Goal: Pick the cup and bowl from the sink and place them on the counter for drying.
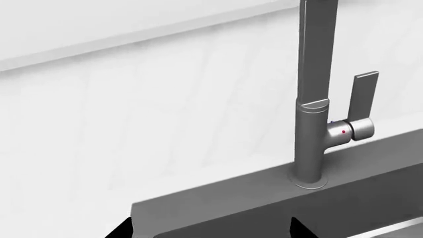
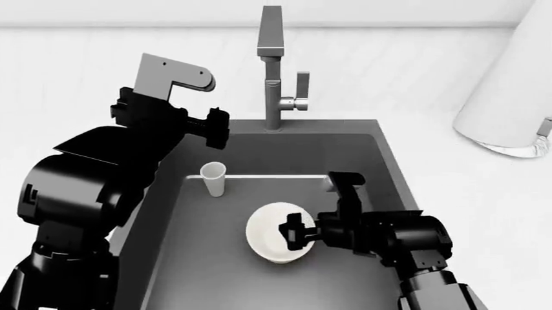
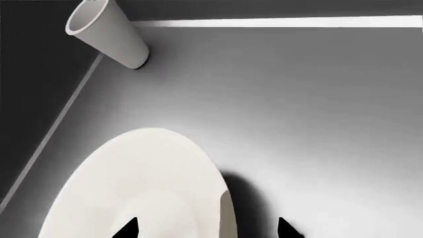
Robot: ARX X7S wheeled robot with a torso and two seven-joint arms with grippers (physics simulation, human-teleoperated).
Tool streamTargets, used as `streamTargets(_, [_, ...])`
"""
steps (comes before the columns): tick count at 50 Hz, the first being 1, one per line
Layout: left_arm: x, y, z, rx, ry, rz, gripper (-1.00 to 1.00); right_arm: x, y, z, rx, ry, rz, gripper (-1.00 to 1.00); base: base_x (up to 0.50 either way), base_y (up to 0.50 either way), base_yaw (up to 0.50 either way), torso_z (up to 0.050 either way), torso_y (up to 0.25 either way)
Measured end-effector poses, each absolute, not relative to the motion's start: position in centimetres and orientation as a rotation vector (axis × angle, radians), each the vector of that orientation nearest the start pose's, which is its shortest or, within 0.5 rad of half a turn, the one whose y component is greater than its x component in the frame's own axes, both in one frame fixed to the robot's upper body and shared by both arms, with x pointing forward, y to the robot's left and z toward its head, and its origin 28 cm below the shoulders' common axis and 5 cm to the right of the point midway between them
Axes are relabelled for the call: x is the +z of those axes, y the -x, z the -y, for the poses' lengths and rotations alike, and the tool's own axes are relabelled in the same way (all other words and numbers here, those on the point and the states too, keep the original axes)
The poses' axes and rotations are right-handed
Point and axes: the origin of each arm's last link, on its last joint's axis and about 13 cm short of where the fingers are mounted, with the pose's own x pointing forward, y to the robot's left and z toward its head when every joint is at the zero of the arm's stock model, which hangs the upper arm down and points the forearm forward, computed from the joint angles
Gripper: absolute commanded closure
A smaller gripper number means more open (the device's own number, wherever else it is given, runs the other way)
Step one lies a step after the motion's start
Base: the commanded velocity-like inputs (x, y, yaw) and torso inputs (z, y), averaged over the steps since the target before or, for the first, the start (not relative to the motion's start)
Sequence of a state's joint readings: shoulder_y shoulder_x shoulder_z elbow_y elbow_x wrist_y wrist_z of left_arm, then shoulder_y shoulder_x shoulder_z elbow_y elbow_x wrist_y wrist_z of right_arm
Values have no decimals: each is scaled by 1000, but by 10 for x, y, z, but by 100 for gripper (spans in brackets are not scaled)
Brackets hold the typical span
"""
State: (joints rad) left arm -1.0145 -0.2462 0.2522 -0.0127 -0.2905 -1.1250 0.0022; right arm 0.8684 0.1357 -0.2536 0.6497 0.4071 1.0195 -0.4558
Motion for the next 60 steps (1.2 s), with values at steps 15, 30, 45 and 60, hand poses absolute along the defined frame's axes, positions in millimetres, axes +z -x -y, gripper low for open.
streamTargets(15, [231,-344,-226,-158,-188,-189,-100,79,-342,100,612,-241,-814,100,0,0,0,0,0])
streamTargets(30, [228,-345,-227,-158,-189,-194,-100,94,-344,99,609,-224,-753,100,0,0,0,0,0])
streamTargets(45, [226,-345,-230,-159,-191,-195,-100,126,-349,112,543,-196,-642,100,0,0,0,0,0])
streamTargets(60, [227,-346,-232,-155,-186,-193,-100,177,-340,142,436,-193,-520,100,0,0,0,0,0])
